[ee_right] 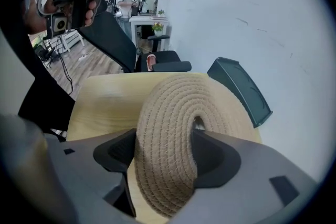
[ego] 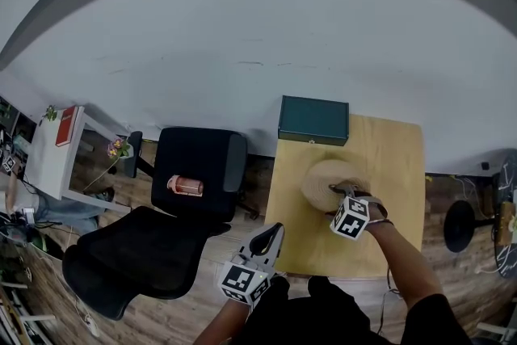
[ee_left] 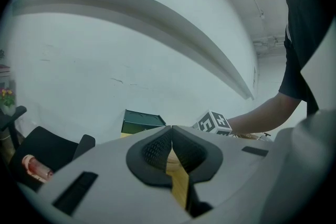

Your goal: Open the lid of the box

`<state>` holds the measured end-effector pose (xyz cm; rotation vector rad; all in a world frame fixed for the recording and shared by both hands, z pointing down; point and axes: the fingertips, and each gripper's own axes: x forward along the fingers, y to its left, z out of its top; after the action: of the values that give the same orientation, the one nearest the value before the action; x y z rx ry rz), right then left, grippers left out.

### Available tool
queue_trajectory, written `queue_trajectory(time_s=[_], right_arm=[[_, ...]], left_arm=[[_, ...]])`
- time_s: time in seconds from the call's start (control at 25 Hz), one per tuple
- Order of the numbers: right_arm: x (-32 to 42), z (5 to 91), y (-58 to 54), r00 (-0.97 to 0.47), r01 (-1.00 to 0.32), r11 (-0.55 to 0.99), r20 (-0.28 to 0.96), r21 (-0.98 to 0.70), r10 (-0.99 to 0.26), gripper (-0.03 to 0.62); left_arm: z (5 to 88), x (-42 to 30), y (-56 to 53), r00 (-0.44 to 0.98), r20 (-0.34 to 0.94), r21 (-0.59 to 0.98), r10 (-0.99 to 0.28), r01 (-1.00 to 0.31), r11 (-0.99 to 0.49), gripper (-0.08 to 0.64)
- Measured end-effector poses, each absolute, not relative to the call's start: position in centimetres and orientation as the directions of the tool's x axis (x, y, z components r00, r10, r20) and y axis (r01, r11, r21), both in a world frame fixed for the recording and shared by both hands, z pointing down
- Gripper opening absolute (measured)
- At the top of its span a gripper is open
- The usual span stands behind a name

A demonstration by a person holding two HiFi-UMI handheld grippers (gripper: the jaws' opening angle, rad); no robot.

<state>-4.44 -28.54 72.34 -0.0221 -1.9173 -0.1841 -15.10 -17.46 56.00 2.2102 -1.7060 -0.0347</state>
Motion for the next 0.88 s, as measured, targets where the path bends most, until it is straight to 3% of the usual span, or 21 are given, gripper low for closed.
queue_trajectory(time_s=[0.36,0.88], right_arm=[[-4.5,72.2,-28.5,-0.332,0.121,0.983,0.939,0.139,-0.092,0.321],[-2.2,67.3,-27.6,-0.433,-0.031,0.975,0.876,0.222,-0.213,0.313]], left_arm=[[56.0,-15.6,-16.9,0.262,0.193,0.275,-0.946,-0.940,-0.204,0.020],[55.3,-18.5,-17.9,0.209,0.183,0.234,-0.961,-0.958,-0.164,0.020]])
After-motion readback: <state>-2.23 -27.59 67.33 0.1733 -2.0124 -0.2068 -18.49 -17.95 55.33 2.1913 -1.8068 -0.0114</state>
